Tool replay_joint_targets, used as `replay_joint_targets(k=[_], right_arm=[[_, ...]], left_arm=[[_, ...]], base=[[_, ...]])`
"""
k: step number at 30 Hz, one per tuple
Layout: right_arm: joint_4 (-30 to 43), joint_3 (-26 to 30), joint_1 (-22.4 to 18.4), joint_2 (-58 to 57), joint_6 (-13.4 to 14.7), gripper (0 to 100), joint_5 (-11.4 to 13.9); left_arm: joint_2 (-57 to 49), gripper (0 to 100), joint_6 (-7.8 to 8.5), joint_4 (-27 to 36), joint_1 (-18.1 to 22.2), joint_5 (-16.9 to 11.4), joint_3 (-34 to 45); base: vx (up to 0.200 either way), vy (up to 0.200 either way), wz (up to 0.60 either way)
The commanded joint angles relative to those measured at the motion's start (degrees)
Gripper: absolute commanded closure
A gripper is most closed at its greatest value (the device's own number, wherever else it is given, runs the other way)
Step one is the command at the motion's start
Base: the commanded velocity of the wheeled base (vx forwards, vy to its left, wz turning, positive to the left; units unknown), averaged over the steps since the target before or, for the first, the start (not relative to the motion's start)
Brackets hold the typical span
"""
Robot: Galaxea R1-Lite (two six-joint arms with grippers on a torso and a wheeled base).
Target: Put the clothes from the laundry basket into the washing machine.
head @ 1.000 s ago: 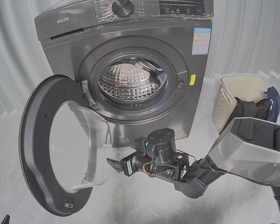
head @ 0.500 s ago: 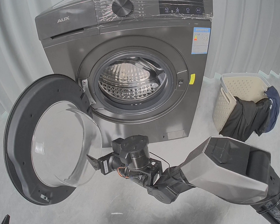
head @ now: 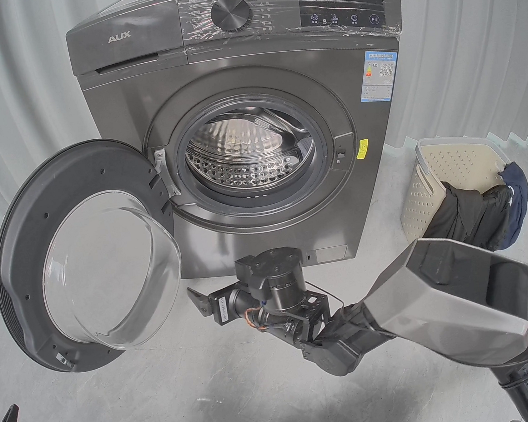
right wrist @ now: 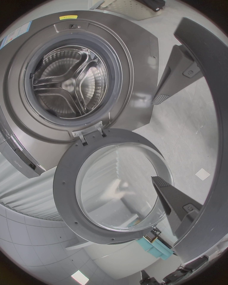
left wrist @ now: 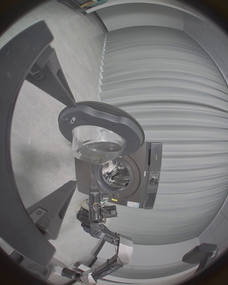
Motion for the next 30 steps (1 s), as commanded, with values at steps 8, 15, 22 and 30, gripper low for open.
replay_joint_targets(k=[8, 15, 22, 30], right_arm=[[-3.2, 32.0, -6.4, -34.4, -4.2, 0, -0.1], [-3.3, 46.5, -12.7, -50.5, -6.1, 0, -0.6], [-3.1, 60.3, -26.4, -69.8, -9.2, 0, -0.1], [-2.2, 71.0, -32.8, -84.3, -9.5, 0, -0.1]], left_arm=[[-1.0, 0, -0.08, 0.0, 0.0, 0.0, 0.8], [-1.0, 0, -0.08, 0.0, 0.0, 0.0, 0.8], [-1.0, 0, -0.08, 0.0, 0.0, 0.0, 0.8], [-1.0, 0, -0.08, 0.0, 0.0, 0.0, 0.8]], base=[[0.000, 0.000, 0.00], [0.000, 0.000, 0.00], [0.000, 0.000, 0.00], [0.000, 0.000, 0.00]])
